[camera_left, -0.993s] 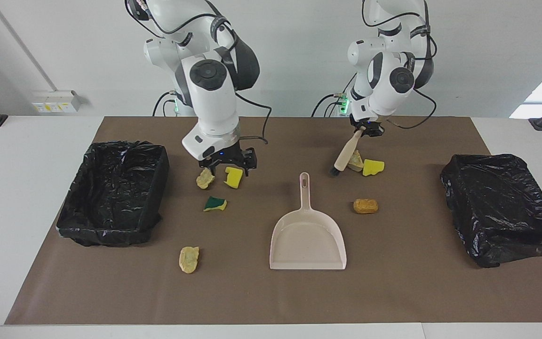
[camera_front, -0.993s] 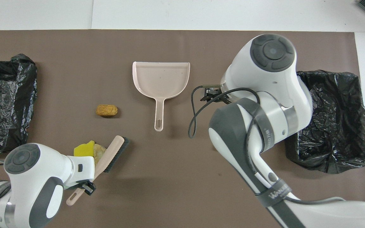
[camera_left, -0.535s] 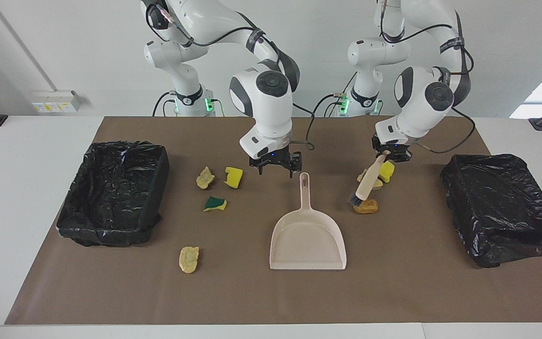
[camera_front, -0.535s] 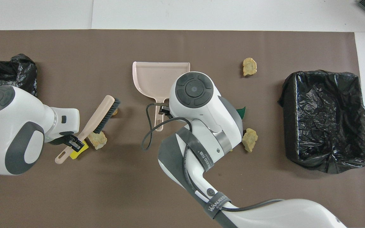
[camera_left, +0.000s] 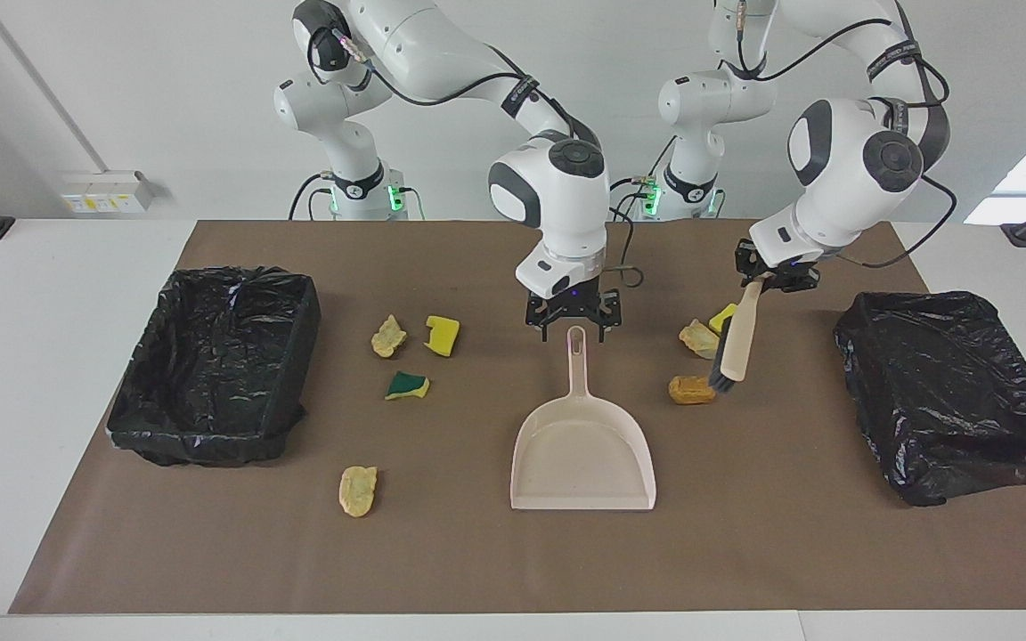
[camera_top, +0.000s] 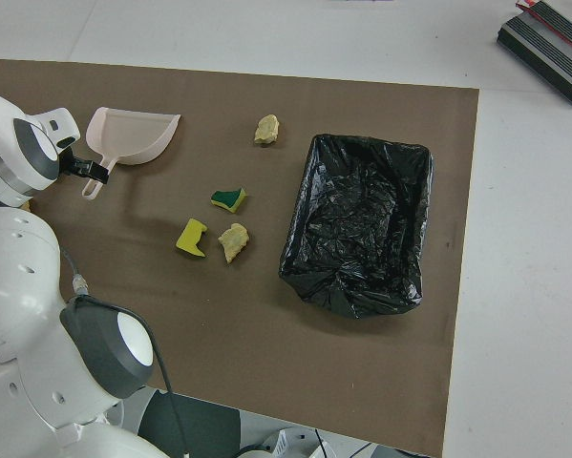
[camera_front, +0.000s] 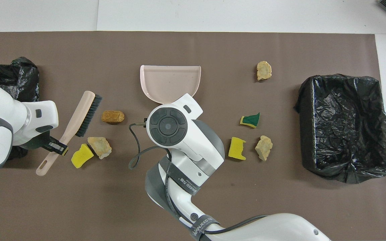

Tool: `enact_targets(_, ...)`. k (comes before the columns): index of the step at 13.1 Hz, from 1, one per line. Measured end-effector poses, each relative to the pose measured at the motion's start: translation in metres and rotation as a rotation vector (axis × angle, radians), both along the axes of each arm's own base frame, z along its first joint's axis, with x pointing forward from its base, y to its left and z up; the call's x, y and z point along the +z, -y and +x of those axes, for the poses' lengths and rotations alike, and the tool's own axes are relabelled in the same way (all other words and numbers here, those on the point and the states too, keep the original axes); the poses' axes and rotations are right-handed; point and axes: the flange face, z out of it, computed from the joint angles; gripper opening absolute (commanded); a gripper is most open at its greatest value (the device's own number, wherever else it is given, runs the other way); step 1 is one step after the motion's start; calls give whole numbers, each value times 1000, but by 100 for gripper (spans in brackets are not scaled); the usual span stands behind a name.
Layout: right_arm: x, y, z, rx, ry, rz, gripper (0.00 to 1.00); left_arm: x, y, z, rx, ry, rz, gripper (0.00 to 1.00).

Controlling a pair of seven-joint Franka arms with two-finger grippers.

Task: Sweep and dump trash in bin
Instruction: 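Sweep the sponge pieces with the left gripper into the held dustpan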

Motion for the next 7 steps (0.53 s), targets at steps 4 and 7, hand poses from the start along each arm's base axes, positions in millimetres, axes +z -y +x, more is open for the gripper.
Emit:
enact_targets(4, -24, -2, 7, 35, 51, -25, 92, -12, -20, -20, 244, -29, 83, 0)
enact_targets(7, -61, -8, 5, 77, 51, -77, 88, -26, -24, -49, 466, -15, 158, 0)
